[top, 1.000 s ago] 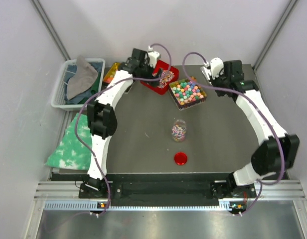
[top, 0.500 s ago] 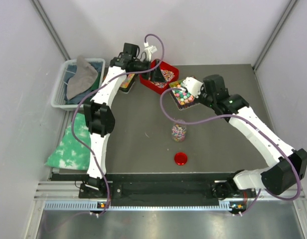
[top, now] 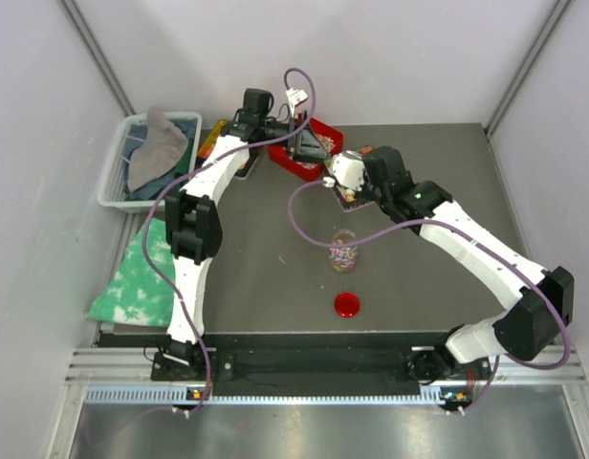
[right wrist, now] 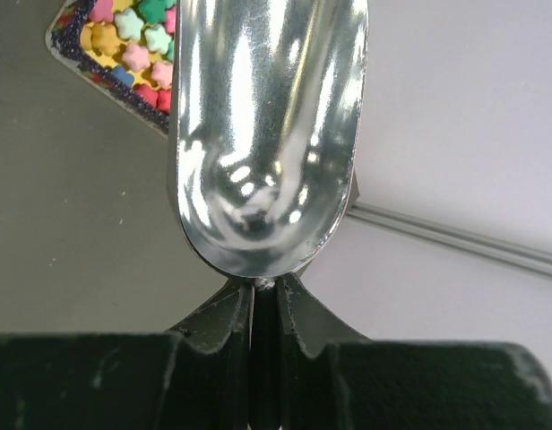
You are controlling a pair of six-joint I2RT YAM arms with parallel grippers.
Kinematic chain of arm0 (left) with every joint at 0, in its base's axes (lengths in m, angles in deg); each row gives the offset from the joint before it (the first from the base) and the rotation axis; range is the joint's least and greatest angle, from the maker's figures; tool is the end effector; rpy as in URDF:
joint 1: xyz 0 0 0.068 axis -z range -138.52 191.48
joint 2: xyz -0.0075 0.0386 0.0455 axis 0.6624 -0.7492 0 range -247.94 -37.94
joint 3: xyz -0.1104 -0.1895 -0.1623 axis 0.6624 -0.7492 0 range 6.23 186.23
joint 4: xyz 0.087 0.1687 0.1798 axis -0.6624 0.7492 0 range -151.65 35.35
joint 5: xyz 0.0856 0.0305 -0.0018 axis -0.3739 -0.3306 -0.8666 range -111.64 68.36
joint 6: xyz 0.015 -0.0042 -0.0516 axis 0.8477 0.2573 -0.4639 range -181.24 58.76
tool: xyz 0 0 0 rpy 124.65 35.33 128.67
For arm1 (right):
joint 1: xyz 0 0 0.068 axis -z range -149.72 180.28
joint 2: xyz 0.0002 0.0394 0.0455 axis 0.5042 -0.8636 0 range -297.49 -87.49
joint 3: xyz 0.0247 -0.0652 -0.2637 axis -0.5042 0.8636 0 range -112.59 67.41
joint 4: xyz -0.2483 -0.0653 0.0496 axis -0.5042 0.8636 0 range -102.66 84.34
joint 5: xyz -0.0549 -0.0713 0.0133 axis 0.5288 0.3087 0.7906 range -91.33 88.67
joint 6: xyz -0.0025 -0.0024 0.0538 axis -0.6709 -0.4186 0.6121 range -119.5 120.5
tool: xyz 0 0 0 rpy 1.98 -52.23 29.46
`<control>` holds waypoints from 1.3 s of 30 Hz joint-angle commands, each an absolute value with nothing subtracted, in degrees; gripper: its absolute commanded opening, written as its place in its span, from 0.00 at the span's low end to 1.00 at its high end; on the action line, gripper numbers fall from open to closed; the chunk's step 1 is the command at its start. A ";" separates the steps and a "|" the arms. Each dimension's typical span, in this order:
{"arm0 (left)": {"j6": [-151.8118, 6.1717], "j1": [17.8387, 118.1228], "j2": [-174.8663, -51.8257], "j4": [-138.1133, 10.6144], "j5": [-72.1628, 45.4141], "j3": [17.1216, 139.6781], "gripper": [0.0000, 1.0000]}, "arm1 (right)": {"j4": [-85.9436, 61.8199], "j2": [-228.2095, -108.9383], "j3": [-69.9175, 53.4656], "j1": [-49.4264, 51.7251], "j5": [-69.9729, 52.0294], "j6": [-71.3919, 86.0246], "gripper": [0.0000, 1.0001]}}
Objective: Pack the candies
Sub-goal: Adjust the spatula.
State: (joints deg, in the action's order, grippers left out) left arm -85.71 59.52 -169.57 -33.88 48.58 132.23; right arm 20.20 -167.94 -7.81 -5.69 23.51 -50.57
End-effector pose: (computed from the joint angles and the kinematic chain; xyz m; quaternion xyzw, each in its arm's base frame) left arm 0.4811 -0.1919 0.2991 0.2318 0.7344 -0.6125 0.1779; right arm 0.2592 0.1697 0.3456 -0.5364 0.7015 -0.2479 0.3984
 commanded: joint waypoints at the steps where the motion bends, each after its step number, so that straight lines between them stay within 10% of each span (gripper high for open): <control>1: -91.47 59.76 -165.73 -43.54 52.10 132.53 0.99 | 17.14 -168.35 -12.48 -8.13 25.65 -51.26 0.00; 14: -90.68 61.61 -166.61 -42.93 50.26 132.44 0.80 | 15.73 -172.39 -17.40 -11.38 26.26 -51.18 0.00; 26: -90.95 62.22 -166.52 -43.10 51.49 132.09 0.00 | 13.45 -174.07 -19.08 -12.17 27.58 -51.18 0.00; 31: -92.43 62.22 -165.56 -44.68 53.07 130.95 0.00 | 16.32 -174.07 -19.95 -11.74 24.96 -48.99 0.01; 39: -96.04 62.22 -163.27 -49.15 55.09 127.88 0.00 | 24.34 -173.80 -26.81 -5.50 9.31 -39.93 0.40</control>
State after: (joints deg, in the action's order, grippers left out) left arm -94.56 61.58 -168.13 -43.80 53.37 129.34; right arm 24.44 -175.04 -21.23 -8.64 18.55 -44.99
